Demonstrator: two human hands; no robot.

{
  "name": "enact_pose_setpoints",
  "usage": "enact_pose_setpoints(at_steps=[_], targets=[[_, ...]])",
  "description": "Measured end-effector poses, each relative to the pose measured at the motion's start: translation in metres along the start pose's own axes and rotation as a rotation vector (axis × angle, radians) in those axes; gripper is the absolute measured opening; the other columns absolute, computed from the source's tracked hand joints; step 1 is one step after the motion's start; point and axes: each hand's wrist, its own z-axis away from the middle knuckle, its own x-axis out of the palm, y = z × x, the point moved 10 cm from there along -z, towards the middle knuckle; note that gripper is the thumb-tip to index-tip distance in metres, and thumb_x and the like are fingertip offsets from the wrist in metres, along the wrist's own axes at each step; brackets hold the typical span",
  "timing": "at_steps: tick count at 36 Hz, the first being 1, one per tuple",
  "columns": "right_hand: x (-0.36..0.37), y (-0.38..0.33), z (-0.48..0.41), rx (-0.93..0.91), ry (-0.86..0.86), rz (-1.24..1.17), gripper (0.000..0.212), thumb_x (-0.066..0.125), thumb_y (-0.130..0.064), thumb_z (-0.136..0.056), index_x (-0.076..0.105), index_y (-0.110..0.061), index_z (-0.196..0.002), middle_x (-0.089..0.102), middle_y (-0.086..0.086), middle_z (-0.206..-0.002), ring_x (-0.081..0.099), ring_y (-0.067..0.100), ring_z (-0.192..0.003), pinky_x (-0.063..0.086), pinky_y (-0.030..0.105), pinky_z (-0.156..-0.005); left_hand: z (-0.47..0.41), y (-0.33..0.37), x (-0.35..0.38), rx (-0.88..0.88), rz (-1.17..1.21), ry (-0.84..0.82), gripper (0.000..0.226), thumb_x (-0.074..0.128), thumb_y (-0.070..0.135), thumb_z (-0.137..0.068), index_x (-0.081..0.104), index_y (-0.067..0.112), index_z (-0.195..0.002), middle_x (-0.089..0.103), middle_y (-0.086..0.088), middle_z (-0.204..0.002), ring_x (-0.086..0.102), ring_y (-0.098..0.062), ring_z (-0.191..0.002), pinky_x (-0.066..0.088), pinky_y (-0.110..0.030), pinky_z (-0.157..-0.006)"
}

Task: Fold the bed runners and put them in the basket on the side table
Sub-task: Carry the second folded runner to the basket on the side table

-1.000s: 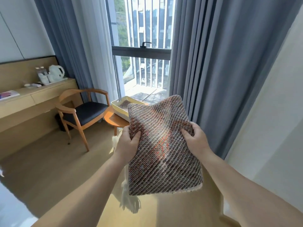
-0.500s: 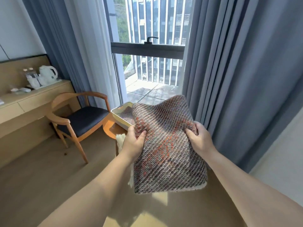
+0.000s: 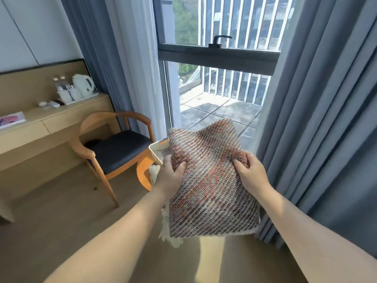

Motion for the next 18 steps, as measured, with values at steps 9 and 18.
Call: enact_pose_setpoints(at_steps=[9,18], targets=[[0.017,-0.001,-0.155,-0.059,-0.107,-0.009,0.028,0.058,-0.025,-0.094,0.056,-0.023,-0.122,0.064,-0.008,-0.099,0.061,0.011,-0.088,0.043,0.025,-0.072,-0.114,0.028,0.019,-0.024,0.004,0.109,0.038,0.052,0.029,-0.096,0.041,0.015,-0.13,0.056,0.004,-0.118,0.052,-0.013,-0.11,0.039,-0.029,-0.097],[0.064,-0.001,-0.27,-0.07,-0.14,-0.012,0.025,0.059,-0.02,-0.094,0.056,-0.022,-0.119,0.062,-0.009,-0.093,0.056,-0.002,-0.076,0.038,0.006,-0.058,-0.223,0.016,0.016,-0.028,-0.034,0.15,0.042,0.051,0.029,-0.097,0.038,0.011,-0.133,0.053,0.003,-0.115,0.05,-0.011,-0.106,0.037,-0.025,-0.089]])
